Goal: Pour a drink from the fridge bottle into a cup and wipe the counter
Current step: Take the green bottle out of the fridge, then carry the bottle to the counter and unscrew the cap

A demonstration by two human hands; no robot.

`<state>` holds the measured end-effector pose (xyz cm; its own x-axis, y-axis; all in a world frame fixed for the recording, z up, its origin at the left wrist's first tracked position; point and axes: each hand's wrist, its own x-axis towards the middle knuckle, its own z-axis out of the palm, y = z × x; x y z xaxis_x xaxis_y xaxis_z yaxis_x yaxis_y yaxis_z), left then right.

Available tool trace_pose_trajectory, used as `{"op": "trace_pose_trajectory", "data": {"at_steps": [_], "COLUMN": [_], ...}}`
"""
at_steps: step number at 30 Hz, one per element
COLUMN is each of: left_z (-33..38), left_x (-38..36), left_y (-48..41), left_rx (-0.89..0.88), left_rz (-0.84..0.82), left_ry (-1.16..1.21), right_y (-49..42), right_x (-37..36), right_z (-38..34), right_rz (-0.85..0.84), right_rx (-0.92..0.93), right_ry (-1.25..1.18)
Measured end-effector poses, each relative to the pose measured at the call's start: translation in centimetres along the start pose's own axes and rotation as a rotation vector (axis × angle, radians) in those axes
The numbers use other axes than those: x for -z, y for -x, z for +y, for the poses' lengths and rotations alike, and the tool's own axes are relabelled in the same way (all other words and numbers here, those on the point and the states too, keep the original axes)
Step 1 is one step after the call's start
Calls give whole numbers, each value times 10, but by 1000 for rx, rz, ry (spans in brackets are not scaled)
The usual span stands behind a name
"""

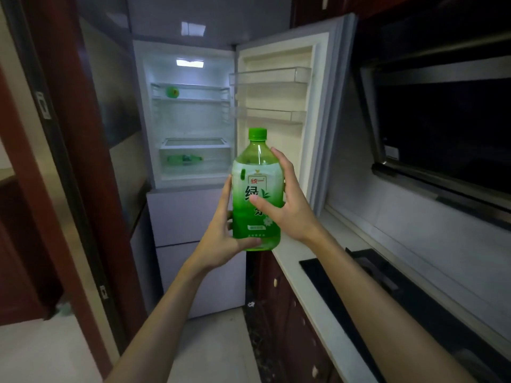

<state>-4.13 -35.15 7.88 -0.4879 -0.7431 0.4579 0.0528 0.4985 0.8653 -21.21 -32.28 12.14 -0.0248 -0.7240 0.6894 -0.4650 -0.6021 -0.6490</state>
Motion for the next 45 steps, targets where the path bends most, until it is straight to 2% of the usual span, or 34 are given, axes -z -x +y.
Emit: {"op": "trace_pose_trajectory", "data": {"at_steps": [8,15,27,37,45], "left_z": [4,6,69,141,199], "left_x": [-23,-79,-251,-400,-498], "left_y": [27,35,68,146,221], "left_rx": [-27,-42,-138,-117,-166], "left_rz": [-158,-318,-688,-956,-1090], "left_ry": [75,58,295,488,546], "right_y": [56,113,241,374,469], "right_x": [14,62,197,294,347], "right_z": [-25,-41,-112,-208,-288], "right_rz": [108,226,510,699,812], "right_rx": [-94,-207,-308,-404,-481], "right_ry": [62,185,484,719,890]}}
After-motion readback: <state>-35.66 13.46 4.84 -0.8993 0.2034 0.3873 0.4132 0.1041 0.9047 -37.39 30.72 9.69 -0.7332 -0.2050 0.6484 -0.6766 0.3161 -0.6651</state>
